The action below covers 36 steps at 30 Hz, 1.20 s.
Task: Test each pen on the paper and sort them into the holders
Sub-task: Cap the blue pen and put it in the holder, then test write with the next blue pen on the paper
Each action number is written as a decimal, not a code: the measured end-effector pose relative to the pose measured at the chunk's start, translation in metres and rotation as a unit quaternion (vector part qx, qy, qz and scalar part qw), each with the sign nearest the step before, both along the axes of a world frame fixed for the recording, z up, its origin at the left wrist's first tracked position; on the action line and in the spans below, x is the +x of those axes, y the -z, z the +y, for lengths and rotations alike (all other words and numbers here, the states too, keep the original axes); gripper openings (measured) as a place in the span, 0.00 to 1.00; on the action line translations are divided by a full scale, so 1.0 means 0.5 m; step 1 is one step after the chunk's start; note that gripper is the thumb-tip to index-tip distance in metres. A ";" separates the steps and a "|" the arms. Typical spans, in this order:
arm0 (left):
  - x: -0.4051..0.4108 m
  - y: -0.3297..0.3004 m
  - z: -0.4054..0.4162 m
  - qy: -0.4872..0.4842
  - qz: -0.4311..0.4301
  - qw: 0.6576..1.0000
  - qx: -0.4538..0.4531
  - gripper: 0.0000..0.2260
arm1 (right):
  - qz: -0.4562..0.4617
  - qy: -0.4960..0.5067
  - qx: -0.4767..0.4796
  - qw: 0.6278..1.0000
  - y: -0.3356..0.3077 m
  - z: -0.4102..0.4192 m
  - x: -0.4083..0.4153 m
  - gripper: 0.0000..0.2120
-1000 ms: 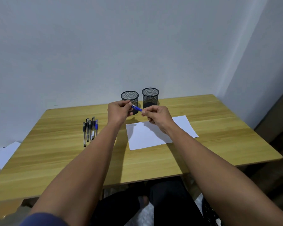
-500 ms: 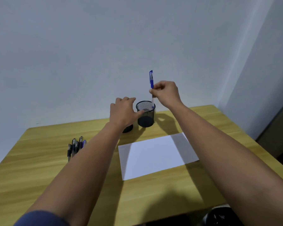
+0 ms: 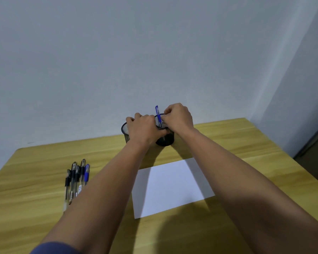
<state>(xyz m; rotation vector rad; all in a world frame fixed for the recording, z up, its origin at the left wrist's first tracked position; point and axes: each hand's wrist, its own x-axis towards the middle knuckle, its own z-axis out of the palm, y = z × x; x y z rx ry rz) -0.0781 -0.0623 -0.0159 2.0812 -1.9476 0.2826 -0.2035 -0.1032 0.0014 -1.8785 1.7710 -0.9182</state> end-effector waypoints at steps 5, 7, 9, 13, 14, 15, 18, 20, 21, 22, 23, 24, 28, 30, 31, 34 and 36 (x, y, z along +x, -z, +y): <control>0.018 -0.010 0.036 -0.004 0.003 1.000 -0.003 0.31 | -0.023 0.010 -0.049 0.998 -0.029 0.035 -0.009 0.11; 0.044 -0.025 0.061 -0.011 0.008 1.000 -0.016 0.32 | -0.058 0.002 -0.073 0.996 -0.047 0.060 -0.002 0.10; 0.078 -0.041 0.091 -0.013 0.018 0.999 -0.031 0.29 | -0.086 -0.012 -0.088 0.992 -0.063 0.088 0.017 0.09; 0.184 -0.045 0.168 -0.038 0.051 0.997 -0.039 0.22 | -0.107 -0.066 -0.089 0.988 -0.072 0.157 0.089 0.06; 0.215 -0.037 0.188 -0.047 0.067 0.996 -0.029 0.21 | -0.104 -0.088 -0.074 0.988 -0.065 0.174 0.110 0.06; 0.248 -0.025 0.209 -0.054 0.084 0.995 -0.014 0.20 | -0.094 -0.114 -0.056 0.987 -0.057 0.192 0.131 0.05; 0.335 0.024 0.265 -0.068 0.093 0.993 0.038 0.19 | -0.037 -0.192 0.023 0.980 -0.002 0.227 0.198 0.06; 0.380 0.063 0.295 -0.076 0.090 0.991 0.070 0.21 | -0.007 -0.235 0.083 0.968 0.043 0.249 0.241 0.05; 0.396 0.081 0.306 -0.079 0.091 0.989 0.086 0.21 | 0.004 -0.252 0.103 0.962 0.065 0.260 0.260 0.05; 0.409 0.096 0.314 -0.081 0.090 0.988 0.101 0.22 | 0.015 -0.264 0.117 0.957 0.084 0.271 0.278 0.06; 0.418 0.109 0.319 -0.081 0.087 0.986 0.113 0.22 | 0.026 -0.273 0.130 0.953 0.099 0.283 0.293 0.07; 0.426 0.120 0.323 -0.079 0.083 0.986 0.120 0.22 | 0.037 -0.278 0.143 0.949 0.110 0.292 0.308 0.09; 0.437 0.143 0.325 -0.071 0.086 0.987 0.120 0.22 | 0.082 -0.272 0.168 0.944 0.129 0.310 0.357 0.15; 0.440 0.151 0.324 -0.069 0.099 0.986 0.113 0.22 | 0.116 -0.264 0.159 0.944 0.127 0.311 0.372 0.16; 0.440 0.155 0.324 -0.068 0.102 0.987 0.108 0.21 | 0.137 -0.260 0.154 0.943 0.125 0.311 0.375 0.17; 0.437 0.162 0.324 -0.064 0.108 0.988 0.094 0.21 | 0.195 -0.239 0.124 0.943 0.113 0.312 0.371 0.15; 0.430 0.159 0.326 -0.062 0.108 0.988 0.088 0.21 | 0.213 -0.221 0.112 0.945 0.106 0.313 0.360 0.14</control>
